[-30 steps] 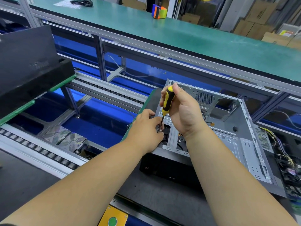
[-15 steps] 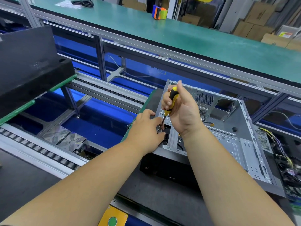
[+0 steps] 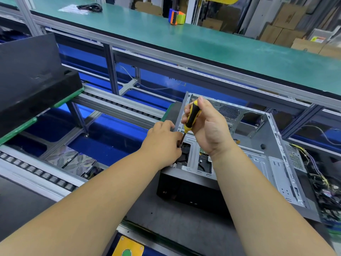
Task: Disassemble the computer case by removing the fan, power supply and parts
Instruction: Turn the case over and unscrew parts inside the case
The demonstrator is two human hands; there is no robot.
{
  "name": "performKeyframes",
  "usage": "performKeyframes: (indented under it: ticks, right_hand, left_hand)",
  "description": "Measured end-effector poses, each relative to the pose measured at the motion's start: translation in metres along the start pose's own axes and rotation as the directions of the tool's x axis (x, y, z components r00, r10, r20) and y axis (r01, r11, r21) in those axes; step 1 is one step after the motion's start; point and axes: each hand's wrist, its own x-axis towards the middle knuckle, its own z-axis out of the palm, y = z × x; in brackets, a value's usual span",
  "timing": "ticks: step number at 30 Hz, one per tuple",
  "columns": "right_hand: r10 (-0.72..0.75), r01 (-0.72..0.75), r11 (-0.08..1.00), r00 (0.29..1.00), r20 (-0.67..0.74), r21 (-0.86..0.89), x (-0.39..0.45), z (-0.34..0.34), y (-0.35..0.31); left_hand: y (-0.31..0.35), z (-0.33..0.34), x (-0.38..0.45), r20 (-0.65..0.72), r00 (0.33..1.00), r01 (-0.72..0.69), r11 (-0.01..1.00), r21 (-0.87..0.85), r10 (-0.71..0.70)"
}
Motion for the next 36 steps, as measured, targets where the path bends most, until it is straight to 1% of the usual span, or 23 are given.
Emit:
performKeyframes:
  ticks: [3,8,11,14,17,21,23,25,28,32,36]
  right_hand:
    - [0.015,-0.015,0.999,1.000,-0.006,0.028,0.000,-0.001,-0.002]
    - [0.039,-0.039,0.998,0.999,0.001,0.044,0.002,0.002,0.000]
    - [0.035,-0.033,0.997,0.999,-0.021,0.069,0.001,0.003,0.002]
    - [0.043,-0.042,0.993,0.999,-0.004,0.114,-0.001,0.005,0.005]
    - [0.019,-0.017,0.986,1.000,-0.007,0.165,-0.004,0.005,0.009]
    - [-0.031,0.038,0.994,0.997,-0.070,0.102,-0.005,0.001,0.009]
    - [-0.063,0.067,0.997,0.992,-0.108,0.032,-0.004,-0.002,0.007]
    - [-0.084,0.085,0.996,0.989,-0.118,0.004,-0.003,-0.003,0.007]
    - [-0.085,0.087,0.996,0.994,-0.076,0.026,-0.003,-0.001,0.006]
    - [-0.049,0.047,0.996,0.999,0.022,0.069,-0.002,0.005,0.005]
    - [-0.022,0.018,0.998,0.998,0.058,0.067,-0.001,0.007,0.006]
  left_hand:
    - [0.000,-0.004,0.004,0.027,1.000,-0.009,1.000,0.008,0.008]
    - [0.000,-0.004,0.002,-0.023,0.999,-0.033,0.999,0.007,0.033]
    - [0.000,-0.004,0.001,-0.057,0.996,-0.072,0.997,0.033,0.074]
    - [0.002,-0.005,0.000,-0.070,0.993,-0.095,0.994,0.062,0.100]
    - [0.006,-0.005,0.001,-0.072,0.987,-0.131,0.983,0.131,0.141]
    - [0.010,-0.005,0.001,-0.075,0.980,-0.165,0.966,0.197,0.182]
    - [0.010,-0.005,0.002,-0.060,0.982,-0.162,0.966,0.200,0.177]
    - [0.009,-0.005,0.003,-0.046,0.985,-0.156,0.969,0.192,0.167]
    - [0.005,-0.004,0.001,-0.025,0.990,-0.135,0.979,0.154,0.141]
    - [0.001,-0.005,-0.005,0.006,0.995,-0.104,0.993,0.064,0.104]
    - [0.000,-0.006,-0.007,0.013,0.996,-0.085,0.996,0.026,0.085]
